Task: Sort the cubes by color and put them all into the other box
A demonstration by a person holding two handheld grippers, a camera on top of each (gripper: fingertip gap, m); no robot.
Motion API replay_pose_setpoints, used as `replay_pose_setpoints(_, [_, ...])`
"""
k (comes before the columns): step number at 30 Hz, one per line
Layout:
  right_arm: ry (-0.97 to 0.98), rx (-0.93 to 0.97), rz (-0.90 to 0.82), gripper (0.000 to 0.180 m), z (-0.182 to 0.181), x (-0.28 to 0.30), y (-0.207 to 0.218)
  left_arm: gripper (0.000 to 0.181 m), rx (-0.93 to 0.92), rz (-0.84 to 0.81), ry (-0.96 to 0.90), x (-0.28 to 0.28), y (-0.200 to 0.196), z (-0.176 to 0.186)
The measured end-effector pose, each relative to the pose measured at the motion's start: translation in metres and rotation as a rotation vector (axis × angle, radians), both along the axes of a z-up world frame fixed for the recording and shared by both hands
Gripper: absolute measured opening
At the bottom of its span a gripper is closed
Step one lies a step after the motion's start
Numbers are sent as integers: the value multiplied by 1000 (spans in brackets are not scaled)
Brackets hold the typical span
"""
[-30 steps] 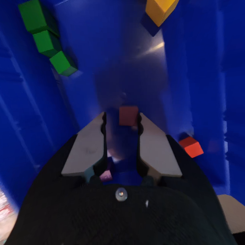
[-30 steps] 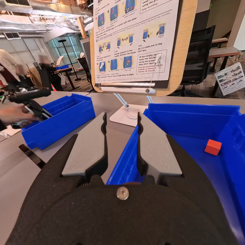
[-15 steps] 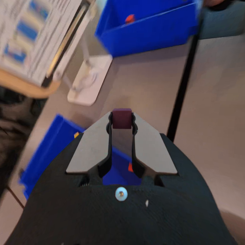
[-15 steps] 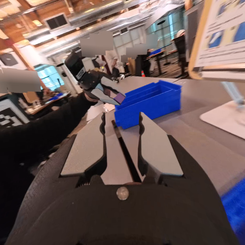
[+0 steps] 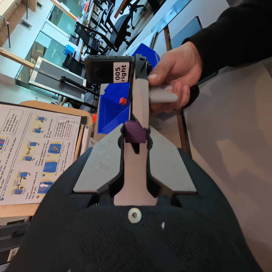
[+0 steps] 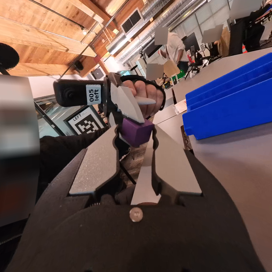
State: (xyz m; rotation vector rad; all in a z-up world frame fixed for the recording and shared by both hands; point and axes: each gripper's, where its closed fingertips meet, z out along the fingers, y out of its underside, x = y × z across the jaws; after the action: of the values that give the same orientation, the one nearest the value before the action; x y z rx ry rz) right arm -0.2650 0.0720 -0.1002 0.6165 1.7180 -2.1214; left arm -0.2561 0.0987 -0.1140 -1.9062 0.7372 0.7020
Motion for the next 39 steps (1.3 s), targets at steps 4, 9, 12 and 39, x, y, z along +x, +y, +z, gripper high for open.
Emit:
replay_pose_setpoints(4, [-23, 5, -27, 38, -6, -6, 0, 25, 4, 26, 13, -4, 5, -3])
replay_pose_setpoints(9, [25, 46, -182, 38, -5, -22, 12, 37, -1, 135, -16, -19, -4, -10])
replay_pose_setpoints(12, [128, 91, -461, 38, 6, -40, 48, 37, 22, 243, -49, -36, -29, -10])
replay_pose_setpoints(39, [50, 659, -1323, 56, -45, -80, 224, 0, -316, 958, -527, -123, -180, -137])
